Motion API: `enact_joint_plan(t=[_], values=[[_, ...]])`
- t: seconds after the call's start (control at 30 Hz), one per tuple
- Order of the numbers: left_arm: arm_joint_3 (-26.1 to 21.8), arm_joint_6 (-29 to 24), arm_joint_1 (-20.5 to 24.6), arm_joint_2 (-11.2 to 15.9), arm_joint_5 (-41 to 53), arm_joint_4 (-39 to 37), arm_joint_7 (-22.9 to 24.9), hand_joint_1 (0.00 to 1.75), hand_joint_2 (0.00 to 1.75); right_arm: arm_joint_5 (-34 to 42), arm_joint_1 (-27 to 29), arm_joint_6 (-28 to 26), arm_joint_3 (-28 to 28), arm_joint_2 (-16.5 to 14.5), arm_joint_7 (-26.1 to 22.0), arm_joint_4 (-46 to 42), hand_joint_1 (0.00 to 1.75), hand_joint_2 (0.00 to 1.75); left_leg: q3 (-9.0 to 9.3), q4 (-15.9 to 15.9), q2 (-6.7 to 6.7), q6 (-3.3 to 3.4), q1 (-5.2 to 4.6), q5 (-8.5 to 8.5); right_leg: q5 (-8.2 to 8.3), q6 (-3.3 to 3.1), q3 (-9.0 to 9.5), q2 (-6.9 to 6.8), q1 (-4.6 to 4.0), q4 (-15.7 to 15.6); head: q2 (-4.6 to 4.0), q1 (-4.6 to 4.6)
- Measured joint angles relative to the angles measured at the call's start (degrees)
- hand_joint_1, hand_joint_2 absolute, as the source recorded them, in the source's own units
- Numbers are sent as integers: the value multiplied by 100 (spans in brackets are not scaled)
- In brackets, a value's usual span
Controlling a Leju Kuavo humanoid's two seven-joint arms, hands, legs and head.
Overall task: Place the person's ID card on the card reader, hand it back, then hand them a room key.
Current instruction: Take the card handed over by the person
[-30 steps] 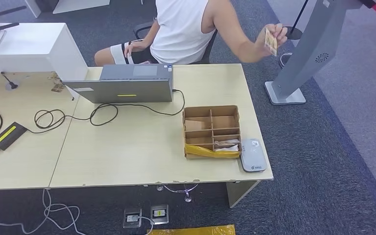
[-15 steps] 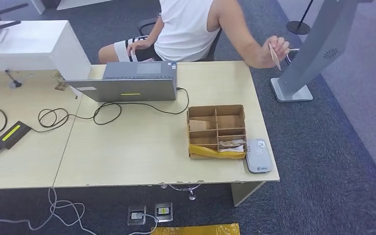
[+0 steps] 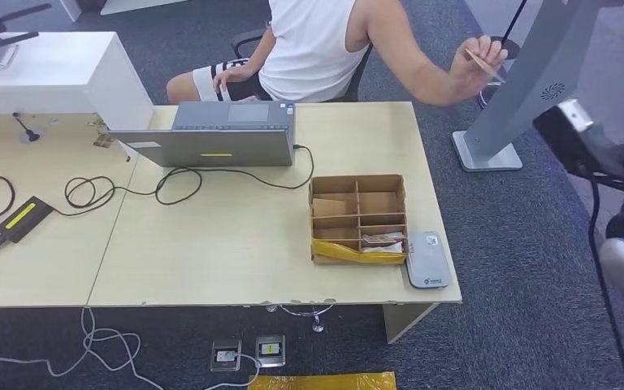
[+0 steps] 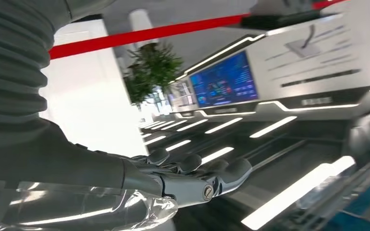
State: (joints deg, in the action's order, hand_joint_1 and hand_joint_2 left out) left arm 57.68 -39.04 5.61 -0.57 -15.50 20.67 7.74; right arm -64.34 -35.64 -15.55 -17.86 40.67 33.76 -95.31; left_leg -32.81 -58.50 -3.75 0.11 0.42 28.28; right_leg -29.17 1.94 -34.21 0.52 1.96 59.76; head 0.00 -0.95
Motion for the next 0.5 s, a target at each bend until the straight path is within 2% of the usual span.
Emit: enact_joint_plan(t=[0.2, 0.5], values=[[2, 110, 56, 39, -4, 136, 145, 0, 0, -38, -274, 120, -1101, -237, -102, -194, 0, 175, 11, 4, 58, -17, 4, 15, -1, -9, 2, 54, -6, 0, 0, -5], [2, 147, 67, 128, -141, 199, 207, 0, 0, -49, -767, 327, -2076, -644, -257, -163, 0, 175, 23, 3, 70, -21, 4, 10, 12, -20, 3, 62, -9, -1, 0, -3]])
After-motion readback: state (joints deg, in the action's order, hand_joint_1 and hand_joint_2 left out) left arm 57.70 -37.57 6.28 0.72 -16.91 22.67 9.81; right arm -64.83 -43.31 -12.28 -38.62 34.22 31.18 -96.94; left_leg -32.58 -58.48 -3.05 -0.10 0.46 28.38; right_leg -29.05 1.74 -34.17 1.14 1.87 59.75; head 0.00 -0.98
